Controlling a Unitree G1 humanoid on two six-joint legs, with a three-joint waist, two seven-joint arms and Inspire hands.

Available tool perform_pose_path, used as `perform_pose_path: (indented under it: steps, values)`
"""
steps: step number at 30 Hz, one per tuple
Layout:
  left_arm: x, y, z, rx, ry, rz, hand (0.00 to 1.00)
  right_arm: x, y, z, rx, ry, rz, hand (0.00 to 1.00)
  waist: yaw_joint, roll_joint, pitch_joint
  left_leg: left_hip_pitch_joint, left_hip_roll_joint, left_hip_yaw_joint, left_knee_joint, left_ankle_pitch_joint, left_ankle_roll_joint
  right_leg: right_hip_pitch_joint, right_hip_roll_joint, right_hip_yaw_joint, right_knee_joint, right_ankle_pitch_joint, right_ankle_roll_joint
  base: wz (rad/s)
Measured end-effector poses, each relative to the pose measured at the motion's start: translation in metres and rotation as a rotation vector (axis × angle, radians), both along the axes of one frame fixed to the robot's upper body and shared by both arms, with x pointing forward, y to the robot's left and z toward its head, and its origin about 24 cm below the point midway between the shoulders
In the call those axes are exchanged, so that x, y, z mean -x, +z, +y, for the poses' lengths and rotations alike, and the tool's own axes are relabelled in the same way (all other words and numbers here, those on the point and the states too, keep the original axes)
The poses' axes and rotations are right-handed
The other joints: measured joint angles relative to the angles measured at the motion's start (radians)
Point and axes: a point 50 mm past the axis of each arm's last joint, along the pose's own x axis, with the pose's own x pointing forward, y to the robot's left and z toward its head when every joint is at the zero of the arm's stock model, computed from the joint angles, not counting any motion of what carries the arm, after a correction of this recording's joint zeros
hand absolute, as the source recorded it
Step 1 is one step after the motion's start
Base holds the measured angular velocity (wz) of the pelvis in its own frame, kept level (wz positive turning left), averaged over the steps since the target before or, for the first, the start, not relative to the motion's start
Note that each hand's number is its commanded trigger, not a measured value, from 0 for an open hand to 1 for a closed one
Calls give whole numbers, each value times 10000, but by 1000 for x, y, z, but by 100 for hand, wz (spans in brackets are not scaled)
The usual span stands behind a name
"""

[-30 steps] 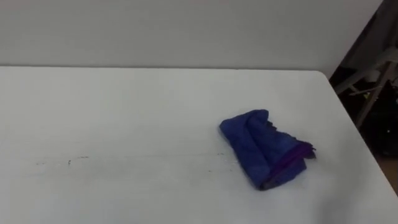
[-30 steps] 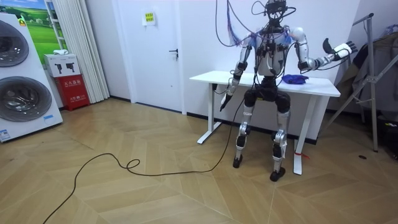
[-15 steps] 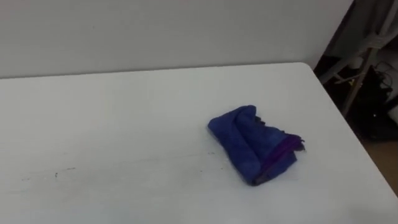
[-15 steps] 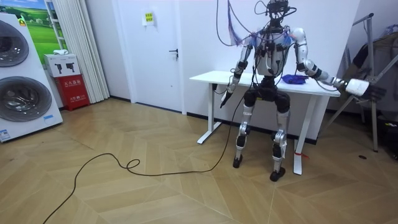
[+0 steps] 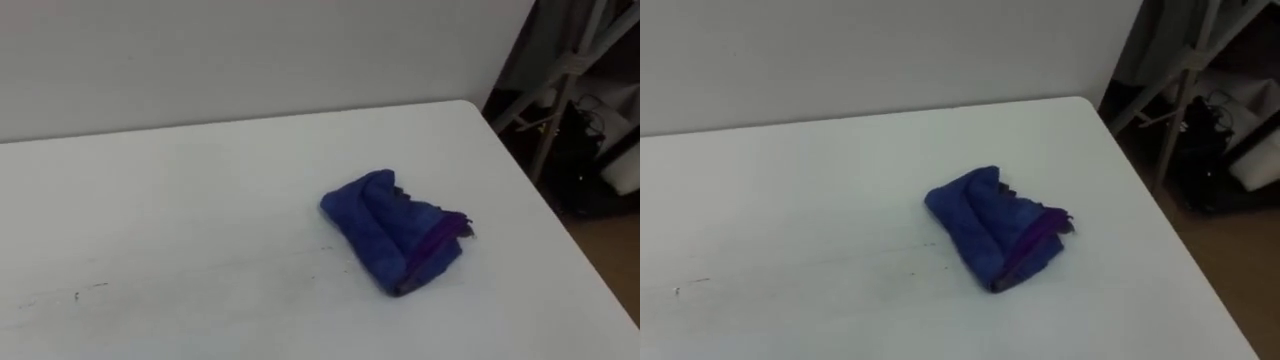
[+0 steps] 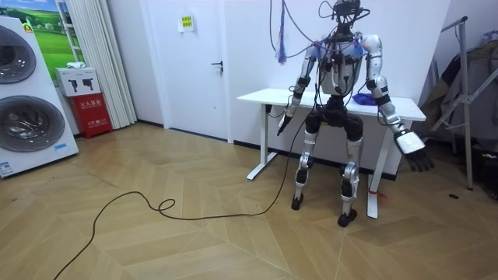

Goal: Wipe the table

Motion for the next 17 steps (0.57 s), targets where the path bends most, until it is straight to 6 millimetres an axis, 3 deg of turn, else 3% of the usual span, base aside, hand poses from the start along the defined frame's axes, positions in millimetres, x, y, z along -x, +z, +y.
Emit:
perform_pose_path:
  steps: [3, 6, 10, 13, 17]
  values:
    - [-4, -2, -3, -43, -481, 240, 0, -8, -6, 10, -1040, 3239, 1147, 0, 363, 39, 23, 34, 1, -2, 21, -7, 0, 38, 4, -8, 1, 9, -11, 0]
    - [-10, -5, -12, 98, -1175, 397, 0, -52, -12, 15, -1279, 7462, 1711, 0, 834, 112, 50, 36, 16, -34, 49, -4, -3, 66, 33, -10, -18, 34, -43, 0]
    - [-14, -9, -23, 221, -1428, 426, 0, -95, -14, 23, -1165, 9845, 1462, 0, 1149, 246, 117, 4, 27, -242, 71, 12, -23, 169, 39, -215, -27, 31, -40, 15]
    - [-17, -10, -26, 217, -1497, 366, 0, -91, -17, 31, -1628, 10853, 1727, 0, 1326, 304, 265, -48, 25, -392, 71, 38, -44, 224, 46, -367, -40, 19, -27, 14]
    - [-19, -12, -32, 174, -1561, 374, 0, -89, -18, 35, -1982, 11030, 1791, 0, 1378, 338, 265, -194, 20, -508, 93, 63, -48, 238, 80, -456, -204, 16, -24, 8]
